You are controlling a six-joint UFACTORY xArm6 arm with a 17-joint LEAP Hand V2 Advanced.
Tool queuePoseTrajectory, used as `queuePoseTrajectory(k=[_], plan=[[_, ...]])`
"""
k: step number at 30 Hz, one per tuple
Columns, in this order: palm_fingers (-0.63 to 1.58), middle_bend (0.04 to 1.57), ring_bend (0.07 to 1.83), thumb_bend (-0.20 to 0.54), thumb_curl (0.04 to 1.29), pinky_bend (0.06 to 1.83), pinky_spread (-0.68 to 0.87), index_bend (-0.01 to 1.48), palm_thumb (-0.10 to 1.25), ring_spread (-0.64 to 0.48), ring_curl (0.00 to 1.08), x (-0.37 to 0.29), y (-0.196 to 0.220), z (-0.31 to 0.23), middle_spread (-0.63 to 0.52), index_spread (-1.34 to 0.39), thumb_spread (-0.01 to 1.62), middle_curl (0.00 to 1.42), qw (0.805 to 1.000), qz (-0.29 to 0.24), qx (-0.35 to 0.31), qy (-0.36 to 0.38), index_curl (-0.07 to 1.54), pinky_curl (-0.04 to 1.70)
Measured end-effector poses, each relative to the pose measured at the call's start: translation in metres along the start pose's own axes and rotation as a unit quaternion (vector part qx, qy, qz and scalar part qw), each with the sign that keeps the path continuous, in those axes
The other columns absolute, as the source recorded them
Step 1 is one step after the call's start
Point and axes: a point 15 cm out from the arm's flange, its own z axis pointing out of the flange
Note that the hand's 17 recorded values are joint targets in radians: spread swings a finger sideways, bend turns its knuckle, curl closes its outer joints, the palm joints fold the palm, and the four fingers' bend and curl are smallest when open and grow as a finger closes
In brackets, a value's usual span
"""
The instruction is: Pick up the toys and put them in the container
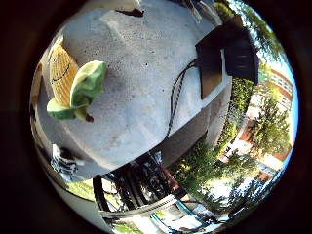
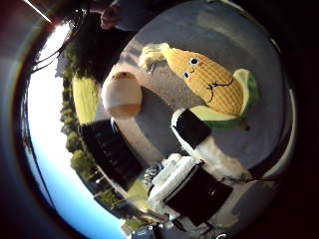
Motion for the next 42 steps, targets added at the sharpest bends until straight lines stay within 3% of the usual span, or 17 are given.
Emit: queuePoseTrajectory(k=[8,14,32,39,42], plan=[[0.18,0.2,0.45,-0.016,0.34,0.46,0.44,0.15,0.47,0.3,0.36,0.018,-0.013,0.025,0.16,0.14,1.18,0.38,0.997,0.071,0.003,-0.04,0.22,0.28],[0.18,0.2,0.45,-0.024,0.34,0.45,0.45,0.15,0.49,0.31,0.35,-0.026,-0.009,0.031,0.17,0.14,1.18,0.39,0.997,0.063,-0.002,-0.047,0.22,0.27],[0.24,0.2,0.45,-0.028,0.34,0.47,0.48,0.15,0.49,0.33,0.34,-0.051,0.002,0.069,0.17,0.14,1.14,0.4,0.996,0.073,-0.021,-0.036,0.22,0.25],[0.49,0.24,0.61,-0.014,0.36,0.57,0.5,0.12,0.54,0.31,0.37,-0.053,0.014,0.079,0.12,0.12,1.12,0.41,0.996,0.072,-0.043,-0.032,0.2,0.24],[0.83,0.37,0.79,-0.011,0.38,0.75,0.49,0.1,0.61,0.22,0.43,-0.059,0.017,0.077,0.02,0.01,1.11,0.47,0.997,0.062,-0.048,-0.029,0.16,0.29]])
